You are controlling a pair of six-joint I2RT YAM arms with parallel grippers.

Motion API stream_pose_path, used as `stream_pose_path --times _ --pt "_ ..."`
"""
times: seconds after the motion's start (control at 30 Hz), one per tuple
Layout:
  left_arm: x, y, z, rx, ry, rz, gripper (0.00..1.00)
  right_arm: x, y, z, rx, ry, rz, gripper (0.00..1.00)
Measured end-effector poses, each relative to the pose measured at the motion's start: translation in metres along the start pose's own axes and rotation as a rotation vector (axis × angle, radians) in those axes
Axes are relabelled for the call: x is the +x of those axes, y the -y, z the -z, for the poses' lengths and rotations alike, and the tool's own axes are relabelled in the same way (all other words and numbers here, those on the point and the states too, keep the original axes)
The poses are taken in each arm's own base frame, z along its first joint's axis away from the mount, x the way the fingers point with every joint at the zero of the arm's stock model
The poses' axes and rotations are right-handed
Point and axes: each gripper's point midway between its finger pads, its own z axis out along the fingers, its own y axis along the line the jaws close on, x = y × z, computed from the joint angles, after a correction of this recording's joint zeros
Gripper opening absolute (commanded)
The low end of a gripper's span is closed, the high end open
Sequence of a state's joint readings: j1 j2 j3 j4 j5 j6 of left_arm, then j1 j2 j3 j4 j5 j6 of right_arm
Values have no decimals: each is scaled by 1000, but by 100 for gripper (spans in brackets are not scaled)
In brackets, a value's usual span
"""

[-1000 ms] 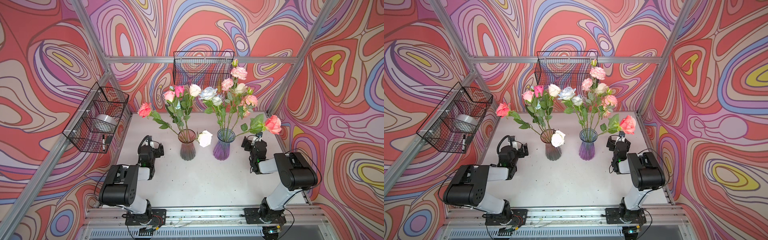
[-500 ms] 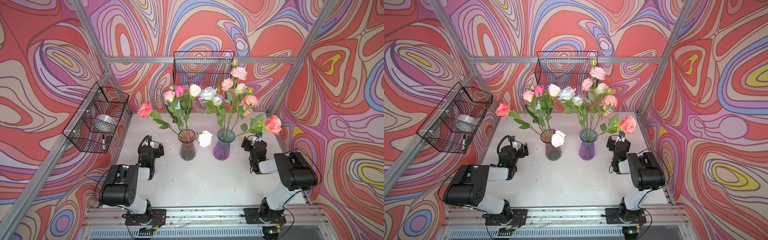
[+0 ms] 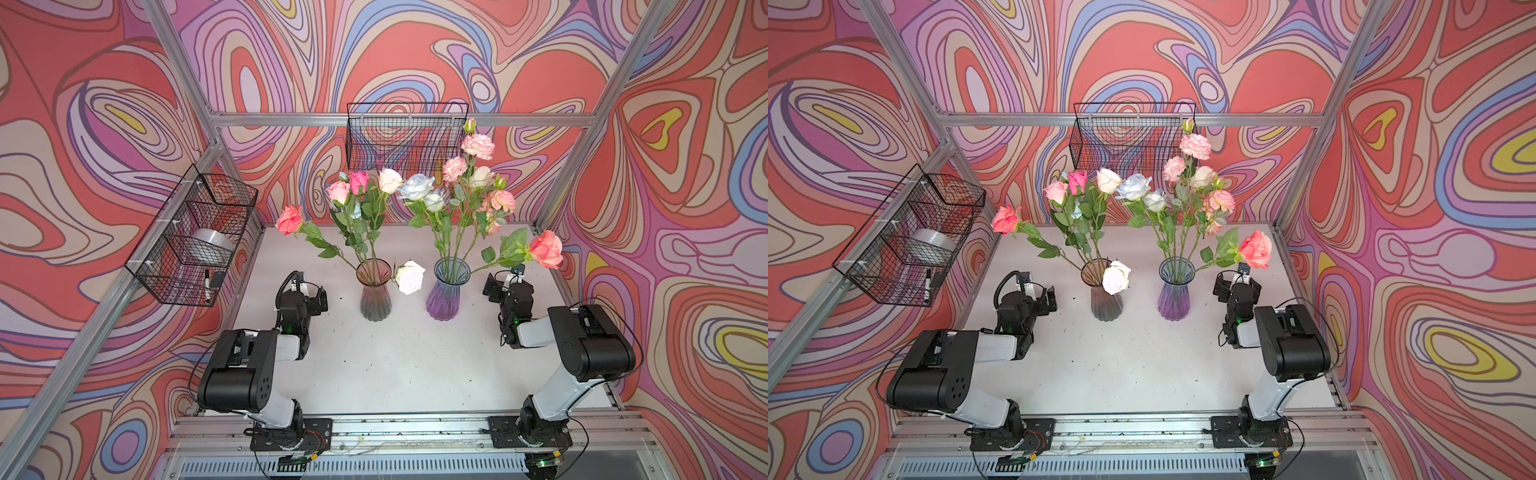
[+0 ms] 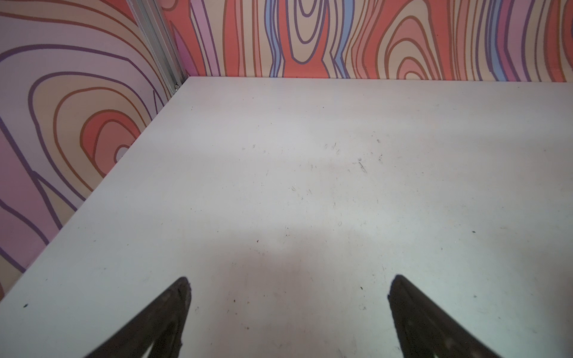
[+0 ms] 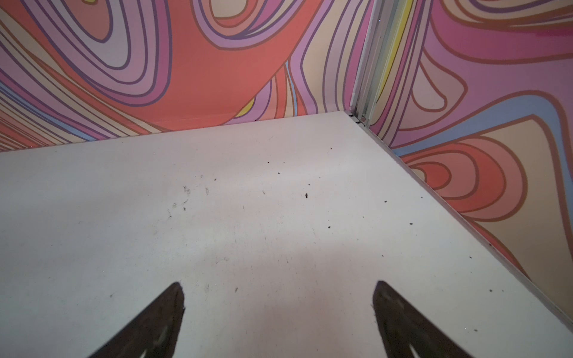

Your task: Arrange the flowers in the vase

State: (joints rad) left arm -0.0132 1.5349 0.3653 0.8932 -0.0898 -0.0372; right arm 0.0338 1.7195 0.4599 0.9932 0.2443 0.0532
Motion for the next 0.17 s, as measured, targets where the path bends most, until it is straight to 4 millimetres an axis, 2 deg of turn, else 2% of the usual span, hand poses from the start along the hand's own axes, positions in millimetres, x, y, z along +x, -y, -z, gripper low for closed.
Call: stream_pose_path --times 0.17 --pt "0 0 0 0 0 0 100 4 0 0 0 -16 4 98"
